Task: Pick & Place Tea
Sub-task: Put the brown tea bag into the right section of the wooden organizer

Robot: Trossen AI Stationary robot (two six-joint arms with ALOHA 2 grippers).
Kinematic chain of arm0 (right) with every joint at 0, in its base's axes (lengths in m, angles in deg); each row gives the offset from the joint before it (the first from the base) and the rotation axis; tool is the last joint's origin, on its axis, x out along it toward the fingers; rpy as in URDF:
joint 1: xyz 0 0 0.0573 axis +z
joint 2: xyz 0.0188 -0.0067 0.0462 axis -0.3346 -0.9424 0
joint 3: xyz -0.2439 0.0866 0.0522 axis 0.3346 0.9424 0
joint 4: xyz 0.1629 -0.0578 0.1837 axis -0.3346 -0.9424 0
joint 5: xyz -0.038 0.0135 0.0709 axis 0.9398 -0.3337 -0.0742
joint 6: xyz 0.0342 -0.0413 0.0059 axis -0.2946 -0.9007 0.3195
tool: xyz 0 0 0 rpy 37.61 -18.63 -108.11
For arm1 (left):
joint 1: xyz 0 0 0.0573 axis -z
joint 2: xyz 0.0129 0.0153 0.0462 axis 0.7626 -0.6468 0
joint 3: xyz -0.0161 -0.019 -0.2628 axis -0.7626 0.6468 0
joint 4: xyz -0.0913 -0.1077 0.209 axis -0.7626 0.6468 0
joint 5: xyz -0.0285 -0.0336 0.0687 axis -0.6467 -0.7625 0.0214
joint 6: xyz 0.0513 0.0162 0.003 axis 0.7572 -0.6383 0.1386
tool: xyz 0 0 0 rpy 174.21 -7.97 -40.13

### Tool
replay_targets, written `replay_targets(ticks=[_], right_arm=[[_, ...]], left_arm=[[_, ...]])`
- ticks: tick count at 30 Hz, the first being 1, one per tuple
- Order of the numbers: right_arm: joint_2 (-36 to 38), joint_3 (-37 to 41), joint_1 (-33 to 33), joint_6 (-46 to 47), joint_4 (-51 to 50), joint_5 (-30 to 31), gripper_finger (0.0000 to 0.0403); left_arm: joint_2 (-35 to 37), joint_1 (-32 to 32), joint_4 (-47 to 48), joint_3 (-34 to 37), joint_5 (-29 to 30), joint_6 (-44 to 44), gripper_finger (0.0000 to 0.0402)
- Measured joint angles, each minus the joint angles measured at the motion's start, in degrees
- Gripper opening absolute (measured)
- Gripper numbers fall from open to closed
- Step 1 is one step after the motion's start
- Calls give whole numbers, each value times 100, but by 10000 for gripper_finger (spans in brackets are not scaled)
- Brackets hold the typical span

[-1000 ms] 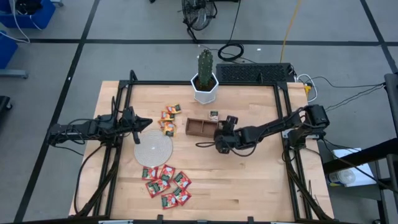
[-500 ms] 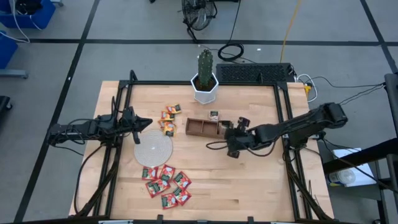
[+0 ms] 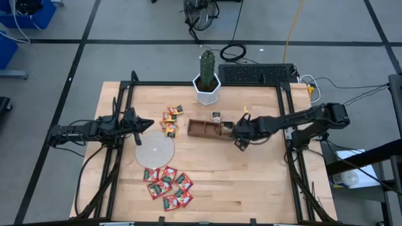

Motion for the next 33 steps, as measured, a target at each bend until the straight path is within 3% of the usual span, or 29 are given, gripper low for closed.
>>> replay_targets(ticks=[6, 11, 18, 23, 31, 33], right_arm=[[2, 1008, -569, 140, 1426, -850, 303], [37, 1565, -771, 143, 2053, -823, 298], [19, 1803, -788, 411, 1989, -845, 281], [66, 1819, -685, 439, 1779, -833, 215], [691, 1826, -300, 512, 1762, -746, 38], [920, 1858, -88, 608, 1687, -566, 24]], left_arm=[[0, 0, 0, 1, 2, 0, 21], [0, 0, 4, -1, 2, 0, 21], [-1, 0, 0, 0, 0, 0, 21], [-2, 0, -2, -1, 2, 0, 21], [0, 0, 0, -1, 0, 0, 21], [-2, 0, -1, 0, 2, 0, 21]])
